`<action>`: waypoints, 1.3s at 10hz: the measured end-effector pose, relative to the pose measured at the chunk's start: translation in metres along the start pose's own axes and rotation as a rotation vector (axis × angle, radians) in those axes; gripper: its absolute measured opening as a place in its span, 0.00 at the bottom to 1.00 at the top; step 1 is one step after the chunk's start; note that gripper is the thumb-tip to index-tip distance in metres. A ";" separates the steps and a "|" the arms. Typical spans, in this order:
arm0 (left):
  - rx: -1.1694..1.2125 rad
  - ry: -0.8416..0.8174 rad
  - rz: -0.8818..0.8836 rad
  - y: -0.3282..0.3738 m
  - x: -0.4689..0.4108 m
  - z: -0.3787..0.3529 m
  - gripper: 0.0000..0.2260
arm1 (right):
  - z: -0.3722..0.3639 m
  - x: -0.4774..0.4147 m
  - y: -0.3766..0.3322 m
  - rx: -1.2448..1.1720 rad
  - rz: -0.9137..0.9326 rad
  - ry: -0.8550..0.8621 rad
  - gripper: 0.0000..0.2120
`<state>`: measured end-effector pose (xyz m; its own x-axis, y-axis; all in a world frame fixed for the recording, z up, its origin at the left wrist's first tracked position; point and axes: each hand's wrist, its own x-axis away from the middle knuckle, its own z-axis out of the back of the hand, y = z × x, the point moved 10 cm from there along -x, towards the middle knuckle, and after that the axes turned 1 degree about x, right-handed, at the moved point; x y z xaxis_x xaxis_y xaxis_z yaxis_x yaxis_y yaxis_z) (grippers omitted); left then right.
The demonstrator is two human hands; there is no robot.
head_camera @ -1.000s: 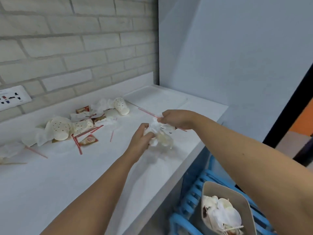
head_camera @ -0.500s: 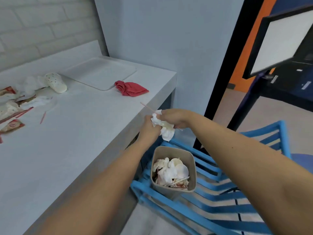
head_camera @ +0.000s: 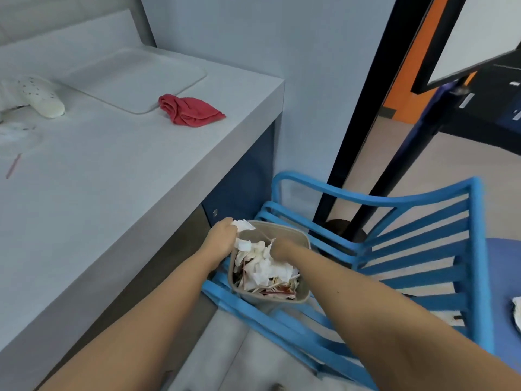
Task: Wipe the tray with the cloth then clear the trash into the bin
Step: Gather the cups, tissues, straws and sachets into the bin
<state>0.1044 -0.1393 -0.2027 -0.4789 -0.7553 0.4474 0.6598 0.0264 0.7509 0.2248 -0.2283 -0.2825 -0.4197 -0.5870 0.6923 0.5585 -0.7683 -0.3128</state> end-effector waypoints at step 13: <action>0.010 0.047 -0.016 -0.021 -0.010 -0.017 0.29 | -0.038 -0.021 0.016 0.469 0.175 -0.210 0.14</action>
<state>0.1052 -0.1436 -0.2308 -0.4613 -0.7859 0.4119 0.6462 0.0205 0.7629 0.2157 -0.2383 -0.3266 -0.1669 -0.5956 0.7858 0.8867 -0.4391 -0.1444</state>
